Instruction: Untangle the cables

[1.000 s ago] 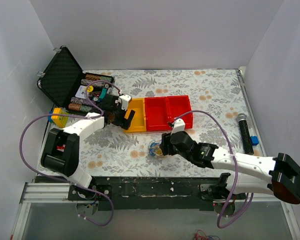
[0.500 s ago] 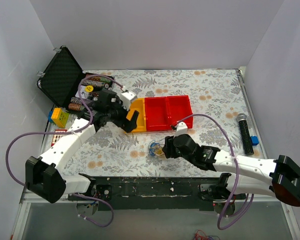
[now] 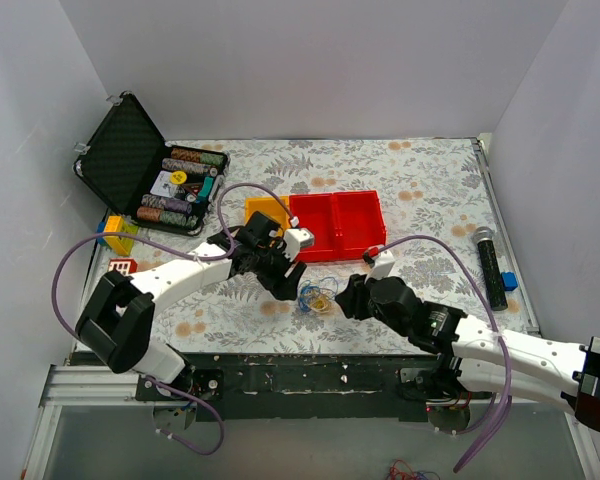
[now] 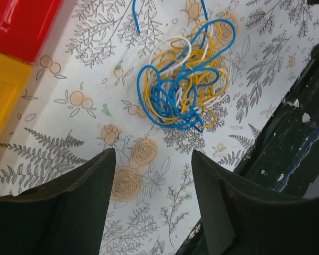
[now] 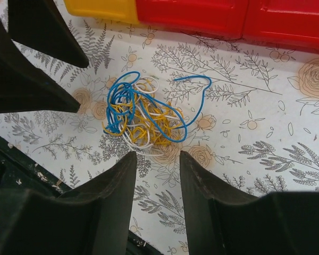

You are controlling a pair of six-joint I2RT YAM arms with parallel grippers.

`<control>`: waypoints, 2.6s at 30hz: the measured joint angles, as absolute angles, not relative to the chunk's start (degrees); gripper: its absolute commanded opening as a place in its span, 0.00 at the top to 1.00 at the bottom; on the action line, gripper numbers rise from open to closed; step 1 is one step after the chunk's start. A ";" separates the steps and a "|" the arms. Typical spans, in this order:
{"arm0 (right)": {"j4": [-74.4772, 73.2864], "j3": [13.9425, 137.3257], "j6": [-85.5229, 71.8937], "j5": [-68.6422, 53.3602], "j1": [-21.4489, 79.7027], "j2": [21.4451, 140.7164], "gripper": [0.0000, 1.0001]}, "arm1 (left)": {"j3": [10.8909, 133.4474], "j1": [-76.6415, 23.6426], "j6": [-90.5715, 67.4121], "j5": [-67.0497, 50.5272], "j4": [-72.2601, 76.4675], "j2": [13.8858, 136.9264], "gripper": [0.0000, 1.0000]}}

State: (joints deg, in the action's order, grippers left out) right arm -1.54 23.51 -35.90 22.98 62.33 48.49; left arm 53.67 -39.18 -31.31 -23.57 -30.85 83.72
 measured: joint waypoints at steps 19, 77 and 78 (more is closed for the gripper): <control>-1.54 23.42 -37.04 22.90 62.33 47.51 0.63 | 54.06 -39.18 -32.38 -23.49 -22.76 91.68 0.66; 3.77 21.96 -35.75 20.82 61.39 53.67 0.59 | 61.08 -39.22 -37.76 -30.00 -25.32 91.09 1.00; 3.88 21.96 -35.68 20.82 61.19 53.69 0.59 | 61.52 -39.22 -37.82 -30.48 -25.69 90.08 1.00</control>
